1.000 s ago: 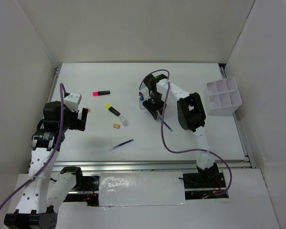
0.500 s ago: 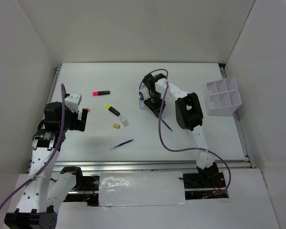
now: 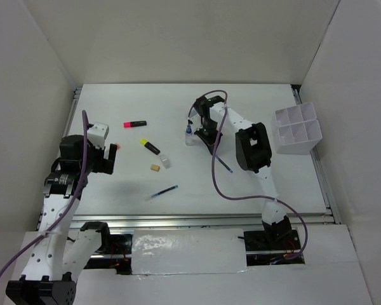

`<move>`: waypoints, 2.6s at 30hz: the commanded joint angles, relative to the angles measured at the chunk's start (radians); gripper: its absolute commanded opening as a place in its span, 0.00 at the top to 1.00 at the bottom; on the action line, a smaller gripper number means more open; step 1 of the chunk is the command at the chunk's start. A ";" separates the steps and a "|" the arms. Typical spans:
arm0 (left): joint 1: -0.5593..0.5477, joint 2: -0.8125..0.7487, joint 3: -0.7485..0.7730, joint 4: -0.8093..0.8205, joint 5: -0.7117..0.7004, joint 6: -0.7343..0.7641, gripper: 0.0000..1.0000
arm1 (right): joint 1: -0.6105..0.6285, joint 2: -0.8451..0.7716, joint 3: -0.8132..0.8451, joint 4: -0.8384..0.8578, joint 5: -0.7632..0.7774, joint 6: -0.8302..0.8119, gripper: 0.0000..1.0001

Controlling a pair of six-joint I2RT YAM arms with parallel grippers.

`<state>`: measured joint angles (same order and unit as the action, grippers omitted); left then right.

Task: Sort the stationery into containers
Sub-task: Grab a piece of stationery with the right arm, then place the stationery into the container

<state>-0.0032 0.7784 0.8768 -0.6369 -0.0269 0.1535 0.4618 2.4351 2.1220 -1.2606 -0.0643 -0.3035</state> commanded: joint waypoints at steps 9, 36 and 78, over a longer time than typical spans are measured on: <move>0.000 -0.027 0.008 0.055 -0.033 -0.034 0.01 | -0.216 -0.394 -0.028 0.177 -0.184 0.030 1.00; 0.000 -0.054 -0.010 0.250 0.148 0.026 0.01 | -0.537 -0.759 -0.494 1.130 0.773 0.224 1.00; 0.000 0.015 0.021 0.253 0.173 0.032 0.01 | -0.635 -0.565 -0.531 1.418 0.814 0.164 0.96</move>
<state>-0.0032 0.8131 0.8886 -0.4213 0.1509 0.1802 -0.1791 1.8771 1.6142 0.0307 0.7280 -0.1455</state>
